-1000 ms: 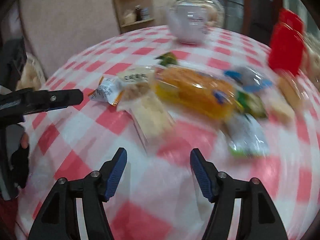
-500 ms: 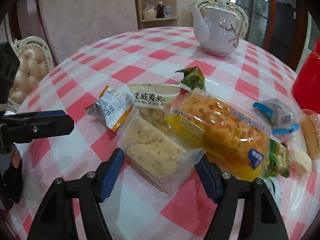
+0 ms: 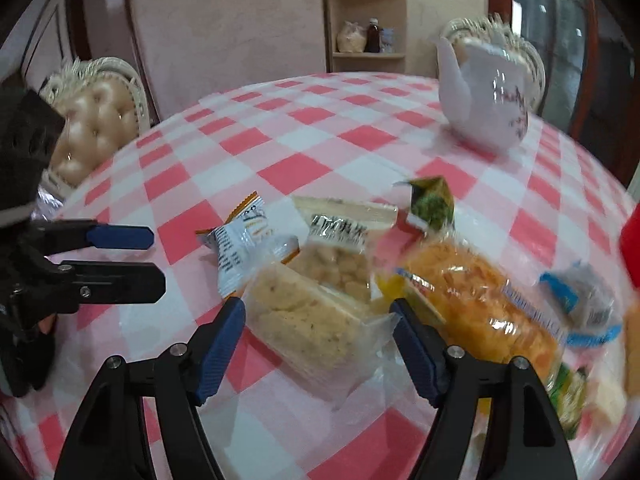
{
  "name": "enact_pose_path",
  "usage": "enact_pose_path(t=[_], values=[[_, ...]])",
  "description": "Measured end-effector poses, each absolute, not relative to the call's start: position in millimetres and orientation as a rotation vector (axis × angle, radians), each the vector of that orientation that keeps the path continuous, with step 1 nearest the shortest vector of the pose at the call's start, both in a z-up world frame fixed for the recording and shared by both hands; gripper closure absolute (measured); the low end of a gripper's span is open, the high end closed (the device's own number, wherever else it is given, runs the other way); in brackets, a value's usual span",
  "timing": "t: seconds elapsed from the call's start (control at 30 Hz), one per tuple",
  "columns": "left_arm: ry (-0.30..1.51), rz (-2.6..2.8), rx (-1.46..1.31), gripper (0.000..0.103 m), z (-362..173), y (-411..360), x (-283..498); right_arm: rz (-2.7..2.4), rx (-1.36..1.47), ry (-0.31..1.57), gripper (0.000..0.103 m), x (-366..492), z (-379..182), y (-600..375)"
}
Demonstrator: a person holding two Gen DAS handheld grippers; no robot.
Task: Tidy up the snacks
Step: 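Grasp the clear cracker pack with the right tool while the left tool grasps the white-blue wrapped snack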
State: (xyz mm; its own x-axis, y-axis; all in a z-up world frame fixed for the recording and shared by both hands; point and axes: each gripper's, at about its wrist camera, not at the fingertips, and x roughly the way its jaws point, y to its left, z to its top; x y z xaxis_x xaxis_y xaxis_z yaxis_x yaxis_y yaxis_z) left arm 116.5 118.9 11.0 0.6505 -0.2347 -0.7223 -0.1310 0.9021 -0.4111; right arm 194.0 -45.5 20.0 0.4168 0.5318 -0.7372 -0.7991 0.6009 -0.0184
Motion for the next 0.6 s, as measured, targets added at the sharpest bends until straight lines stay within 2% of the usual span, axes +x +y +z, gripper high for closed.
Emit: enact_pose_path(t=[0.17, 0.5, 0.57, 0.6], values=[[0.838, -0.045, -0.485, 0.008, 18, 126, 113, 0.896, -0.345, 0.697, 0.028, 189, 38, -52], [0.835, -0.039, -0.479, 0.008, 19, 125, 114, 0.965, -0.419, 0.843, 0.026, 193, 10, -31], [0.84, -0.032, -0.471, 0.008, 17, 125, 115, 0.976, -0.478, 0.856, 0.028, 181, 7, -35], [0.843, -0.032, -0.469, 0.008, 16, 126, 115, 0.978, -0.497, 0.859, 0.032, 175, 7, -39]])
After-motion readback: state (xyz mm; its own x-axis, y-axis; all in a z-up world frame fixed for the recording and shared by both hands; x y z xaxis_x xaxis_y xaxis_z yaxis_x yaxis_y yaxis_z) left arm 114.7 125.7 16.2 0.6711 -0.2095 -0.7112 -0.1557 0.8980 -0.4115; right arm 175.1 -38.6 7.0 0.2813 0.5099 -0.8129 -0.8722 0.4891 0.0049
